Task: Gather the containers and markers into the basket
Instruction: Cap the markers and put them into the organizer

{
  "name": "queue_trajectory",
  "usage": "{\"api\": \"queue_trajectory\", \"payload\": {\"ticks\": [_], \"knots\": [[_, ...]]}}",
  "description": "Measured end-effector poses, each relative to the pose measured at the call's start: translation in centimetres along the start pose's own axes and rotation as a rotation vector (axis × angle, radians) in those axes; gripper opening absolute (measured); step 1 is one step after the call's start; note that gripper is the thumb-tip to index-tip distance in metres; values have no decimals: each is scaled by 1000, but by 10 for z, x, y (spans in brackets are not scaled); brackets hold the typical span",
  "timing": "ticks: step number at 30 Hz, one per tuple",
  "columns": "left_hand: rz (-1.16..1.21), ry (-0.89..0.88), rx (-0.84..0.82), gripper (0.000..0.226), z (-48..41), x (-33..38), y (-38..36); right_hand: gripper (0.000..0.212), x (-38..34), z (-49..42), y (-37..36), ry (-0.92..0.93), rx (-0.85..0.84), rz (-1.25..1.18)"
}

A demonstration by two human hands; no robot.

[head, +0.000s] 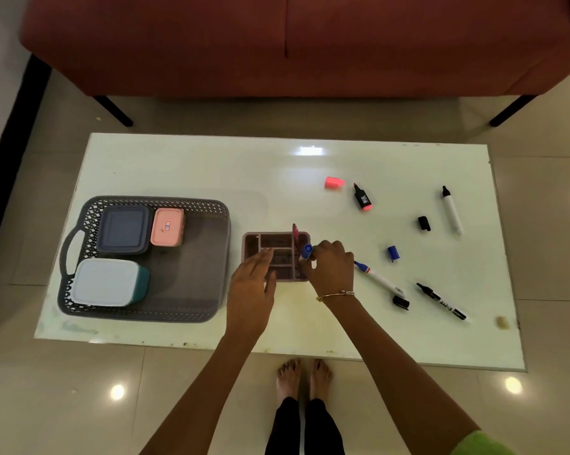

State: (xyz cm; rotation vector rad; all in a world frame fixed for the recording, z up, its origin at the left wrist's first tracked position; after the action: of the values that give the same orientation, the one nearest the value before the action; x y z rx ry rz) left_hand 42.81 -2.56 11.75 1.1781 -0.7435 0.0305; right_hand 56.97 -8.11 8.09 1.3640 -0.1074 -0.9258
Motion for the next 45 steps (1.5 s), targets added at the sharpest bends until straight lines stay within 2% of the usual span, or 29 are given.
{"api": "queue_trajectory", "payload": {"ticks": [3, 7, 10, 16, 22, 27, 33, 35, 40, 45], "knots": [[-18, -43, -14, 42, 7, 10, -10, 26, 11, 6, 10, -2, 60, -105], [-29, -205, -39, 41, 13, 44, -35, 21, 61, 24, 39, -70, 197, -246], [-100, -348, -59, 45, 17, 78, -71, 17, 120, 45, 52, -167, 189, -212], [-240, -400, -241, 46, 20, 111, -161, 18, 205, 76, 43, -279, 116, -166], [-367, -438, -306, 49, 20, 120, -205, 21, 235, 84, 26, -285, 120, -159], [-457, -550, -369, 56, 28, 132, -227, 22, 260, 87, 31, -310, 180, -132], [-592, -661, -450, 37, 35, 135, -255, 24, 278, 82, 26, -287, 169, -68], [-610, -681, -444, 37, 36, 136, -261, 23, 281, 80, 24, -269, 173, -47], [-584, -720, -367, 28, 37, 138, -263, 15, 285, 77, 20, -235, 148, -13], [-276, -513, -319, 31, 25, 134, -243, 12, 276, 82, 37, -241, 142, -193]]}}
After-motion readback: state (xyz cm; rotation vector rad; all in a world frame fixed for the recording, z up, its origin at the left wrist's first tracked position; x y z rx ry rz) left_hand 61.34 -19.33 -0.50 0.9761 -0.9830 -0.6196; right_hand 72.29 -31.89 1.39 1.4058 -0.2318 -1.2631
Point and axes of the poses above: each hand's wrist, its own z-axis away from the middle knuckle, its own y-axis out of the back of the hand, x = y × z, the point moved 4 cm from there along -z, towards the middle knuckle, and after that the axes turned 5 degrees about y, right-handed, at the moved point
